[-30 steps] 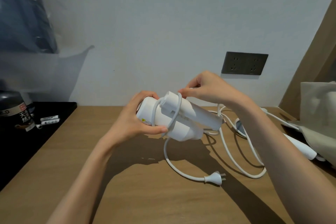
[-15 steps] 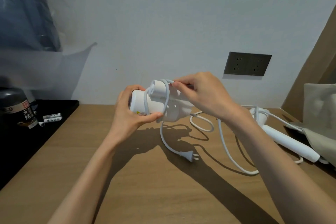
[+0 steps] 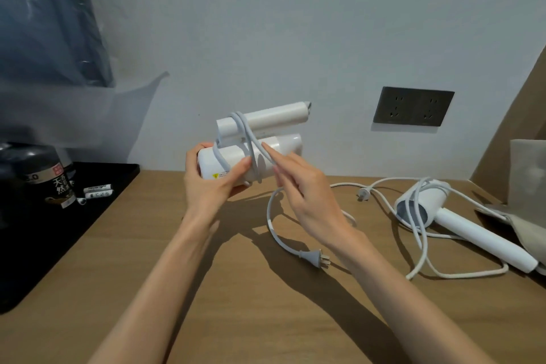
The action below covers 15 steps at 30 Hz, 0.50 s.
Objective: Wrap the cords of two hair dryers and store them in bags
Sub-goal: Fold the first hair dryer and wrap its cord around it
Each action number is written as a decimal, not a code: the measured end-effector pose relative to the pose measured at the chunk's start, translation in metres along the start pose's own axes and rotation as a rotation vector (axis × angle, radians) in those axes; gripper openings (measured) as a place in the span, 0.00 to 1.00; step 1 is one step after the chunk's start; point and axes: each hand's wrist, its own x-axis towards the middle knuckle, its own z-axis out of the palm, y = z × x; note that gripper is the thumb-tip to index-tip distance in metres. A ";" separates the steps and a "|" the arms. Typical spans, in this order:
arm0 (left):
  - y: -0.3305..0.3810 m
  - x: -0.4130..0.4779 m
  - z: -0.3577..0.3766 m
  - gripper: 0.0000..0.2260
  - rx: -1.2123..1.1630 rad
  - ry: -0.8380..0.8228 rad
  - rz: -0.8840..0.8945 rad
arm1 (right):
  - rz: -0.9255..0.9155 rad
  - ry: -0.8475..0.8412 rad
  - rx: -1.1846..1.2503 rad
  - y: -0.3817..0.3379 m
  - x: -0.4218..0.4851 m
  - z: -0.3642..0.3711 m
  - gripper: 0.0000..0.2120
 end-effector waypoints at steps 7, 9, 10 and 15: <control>-0.002 0.001 -0.001 0.28 -0.115 0.026 -0.124 | 0.225 0.045 0.327 0.004 -0.007 0.016 0.11; -0.003 0.001 -0.001 0.28 -0.125 0.031 -0.131 | 0.156 0.057 0.199 0.010 -0.009 0.016 0.11; -0.003 0.002 -0.001 0.27 -0.144 0.030 -0.140 | 0.105 0.049 0.081 0.014 -0.011 0.016 0.12; -0.003 0.004 0.000 0.30 -0.228 0.016 -0.187 | -0.020 -0.013 -0.339 0.023 -0.021 0.026 0.17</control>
